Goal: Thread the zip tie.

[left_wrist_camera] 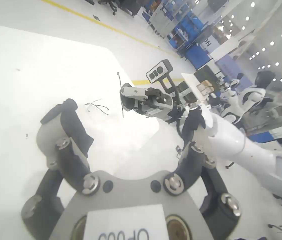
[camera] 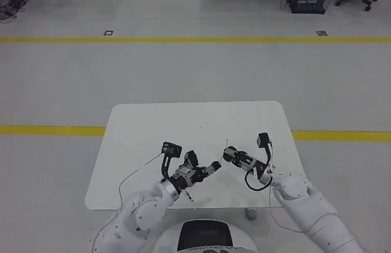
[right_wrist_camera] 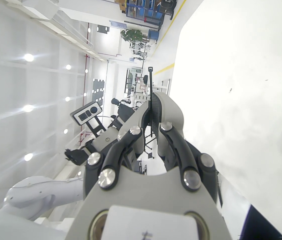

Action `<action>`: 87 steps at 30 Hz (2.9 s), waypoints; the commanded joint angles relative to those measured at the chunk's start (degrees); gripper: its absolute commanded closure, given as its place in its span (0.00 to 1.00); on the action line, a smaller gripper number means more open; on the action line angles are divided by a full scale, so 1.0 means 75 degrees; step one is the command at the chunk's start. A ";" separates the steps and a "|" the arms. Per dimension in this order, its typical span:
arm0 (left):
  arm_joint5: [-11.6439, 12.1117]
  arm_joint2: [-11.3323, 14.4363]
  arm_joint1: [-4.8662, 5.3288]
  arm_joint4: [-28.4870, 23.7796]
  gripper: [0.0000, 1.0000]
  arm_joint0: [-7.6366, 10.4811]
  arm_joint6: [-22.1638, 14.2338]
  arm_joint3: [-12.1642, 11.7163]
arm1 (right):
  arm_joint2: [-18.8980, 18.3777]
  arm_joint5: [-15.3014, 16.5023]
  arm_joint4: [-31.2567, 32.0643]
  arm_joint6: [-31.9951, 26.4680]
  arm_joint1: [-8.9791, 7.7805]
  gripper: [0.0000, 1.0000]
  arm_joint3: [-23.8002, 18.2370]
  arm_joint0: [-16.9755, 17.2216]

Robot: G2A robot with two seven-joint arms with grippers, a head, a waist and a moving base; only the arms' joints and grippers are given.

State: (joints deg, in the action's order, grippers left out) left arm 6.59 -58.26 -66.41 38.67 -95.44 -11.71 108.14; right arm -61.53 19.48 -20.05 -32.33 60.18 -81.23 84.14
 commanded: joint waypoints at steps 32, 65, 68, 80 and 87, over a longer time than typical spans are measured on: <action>0.0327 0.0669 -0.0092 0.0037 0.00 0.0915 -0.0639 -0.0963 | 0.0074 0.0000 -0.1136 -0.0185 0.0206 1.00 0.0364 -0.0111; 0.0953 0.1106 -0.0233 -0.1079 0.00 0.1336 0.0171 -0.1649 | 0.0397 -0.0345 -0.1754 -0.0508 0.0487 1.00 0.0701 -0.0377; 0.0894 0.1113 -0.0238 -0.1028 0.00 0.1338 0.0272 -0.1677 | 0.0427 -0.0407 -0.1691 -0.0385 0.0504 1.00 0.0621 -0.0345; 0.0987 0.1184 -0.0316 -0.1036 0.00 0.1320 0.1538 -0.1899 | 0.0446 -0.0382 -0.1863 -0.0300 0.0595 1.00 0.0659 -0.0327; 0.0947 0.1215 -0.0330 -0.1070 0.00 0.1339 0.1573 -0.1935 | 0.0445 -0.0451 -0.1805 -0.0125 0.0615 1.00 0.0546 -0.0275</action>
State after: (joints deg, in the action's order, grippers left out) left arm 13.71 -49.26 -68.84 30.75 -85.48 0.00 93.76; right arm -58.16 16.24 -33.68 -33.62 64.74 -76.89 81.95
